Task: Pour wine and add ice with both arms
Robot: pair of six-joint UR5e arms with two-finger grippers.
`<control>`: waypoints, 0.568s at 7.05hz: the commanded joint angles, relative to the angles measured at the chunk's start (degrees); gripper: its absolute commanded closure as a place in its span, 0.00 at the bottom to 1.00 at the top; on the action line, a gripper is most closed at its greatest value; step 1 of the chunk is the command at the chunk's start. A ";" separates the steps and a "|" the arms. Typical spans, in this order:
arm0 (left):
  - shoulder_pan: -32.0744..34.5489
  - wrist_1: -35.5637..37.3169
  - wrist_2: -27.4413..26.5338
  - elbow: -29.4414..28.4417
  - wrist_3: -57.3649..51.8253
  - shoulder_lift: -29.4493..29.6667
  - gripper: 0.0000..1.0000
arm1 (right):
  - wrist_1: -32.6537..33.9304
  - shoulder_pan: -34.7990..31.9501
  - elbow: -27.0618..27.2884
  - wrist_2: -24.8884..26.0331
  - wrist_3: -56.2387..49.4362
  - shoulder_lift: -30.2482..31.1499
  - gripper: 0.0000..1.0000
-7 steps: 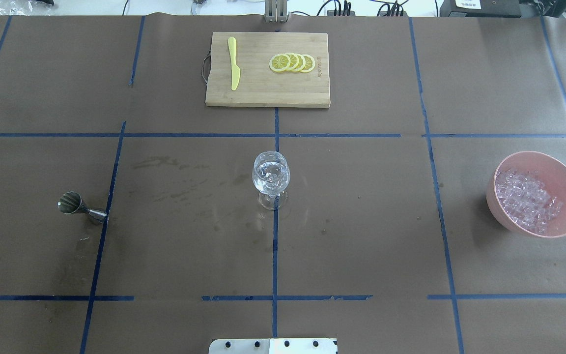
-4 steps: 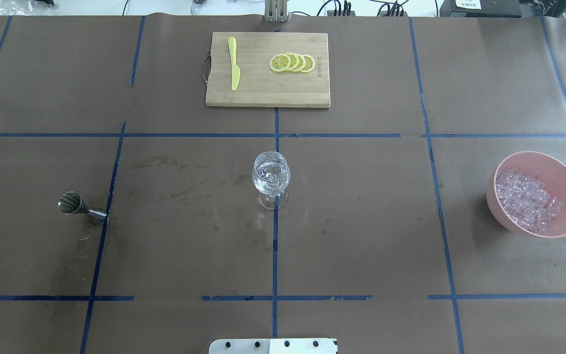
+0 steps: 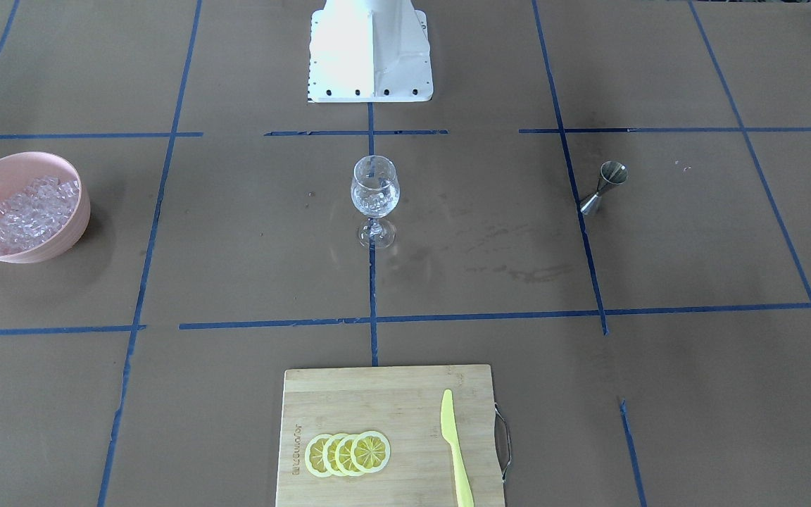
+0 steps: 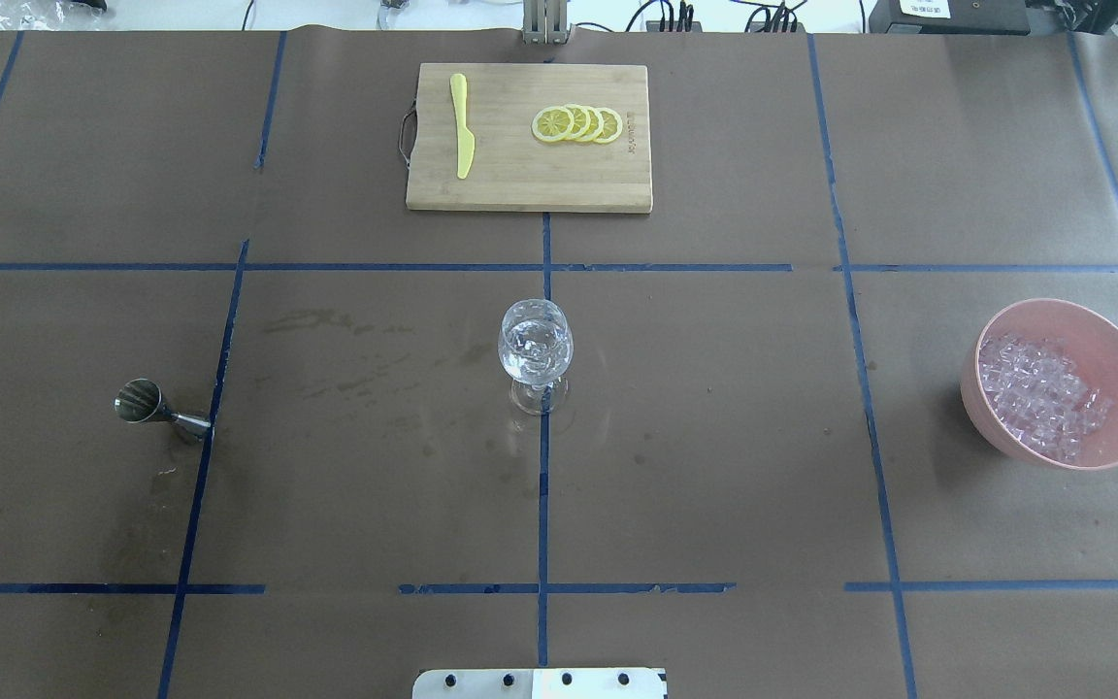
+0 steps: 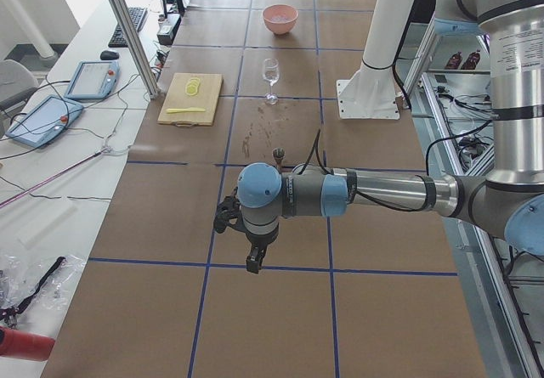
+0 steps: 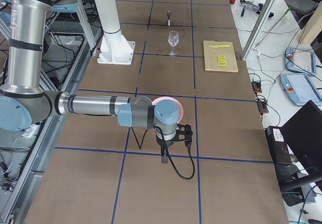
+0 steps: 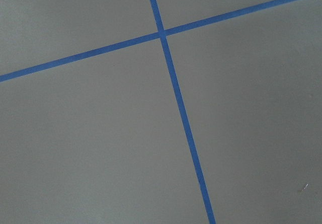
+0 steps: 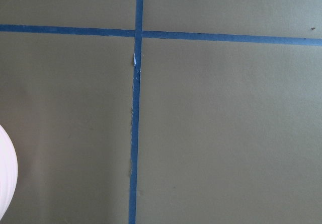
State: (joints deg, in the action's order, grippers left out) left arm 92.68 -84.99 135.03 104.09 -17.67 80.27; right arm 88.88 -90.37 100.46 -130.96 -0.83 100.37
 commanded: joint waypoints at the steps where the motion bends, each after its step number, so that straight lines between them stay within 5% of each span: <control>1: 0.04 0.00 0.06 0.06 0.00 0.06 0.00 | -2.14 1.07 -0.17 -0.26 -1.61 -0.08 0.00; 4: 0.04 0.00 -0.03 -0.03 0.00 -0.03 0.00 | -1.70 1.07 -0.44 -1.23 -2.78 0.00 0.00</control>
State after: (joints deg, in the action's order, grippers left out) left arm 92.72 -84.99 135.07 104.14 -17.67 80.28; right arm 87.17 -89.33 100.15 -132.04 -3.67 100.32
